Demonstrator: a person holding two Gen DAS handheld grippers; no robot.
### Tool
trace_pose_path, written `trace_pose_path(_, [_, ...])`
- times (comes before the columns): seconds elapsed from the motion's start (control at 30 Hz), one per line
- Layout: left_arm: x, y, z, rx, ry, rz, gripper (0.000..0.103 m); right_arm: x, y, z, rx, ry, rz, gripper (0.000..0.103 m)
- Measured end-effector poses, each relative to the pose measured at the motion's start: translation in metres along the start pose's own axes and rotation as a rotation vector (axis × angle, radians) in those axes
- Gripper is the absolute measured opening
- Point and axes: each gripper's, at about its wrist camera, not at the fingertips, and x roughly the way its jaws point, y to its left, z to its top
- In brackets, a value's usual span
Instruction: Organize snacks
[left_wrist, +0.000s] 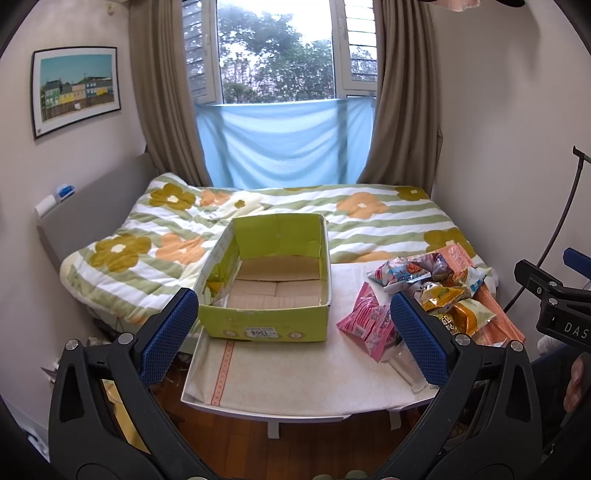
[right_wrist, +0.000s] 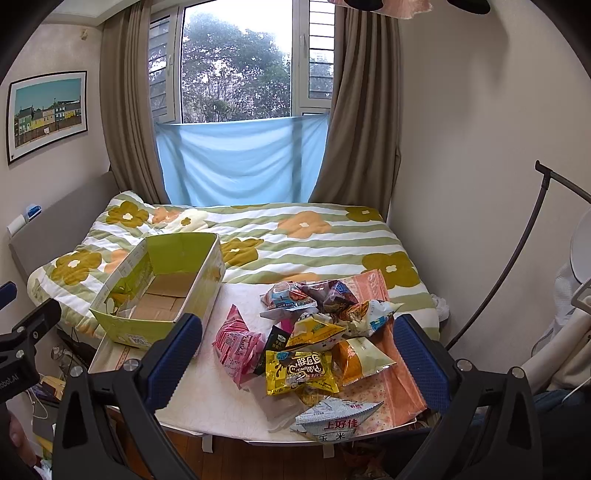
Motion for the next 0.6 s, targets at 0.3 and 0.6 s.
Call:
trace_pose_path(0.3, [-0.0007,-0.0001,-0.0004,0.000,-0.004,0.000,0.103,0.0001,-0.0011,0.0002,0.001,0.001,0.002,0.103])
trace_pose_path(0.6, [-0.0004,0.0013,-0.0009,0.000,-0.010,-0.001,0.103,0.0000,-0.0016,0.0003,0.002,0.001,0.002,0.103])
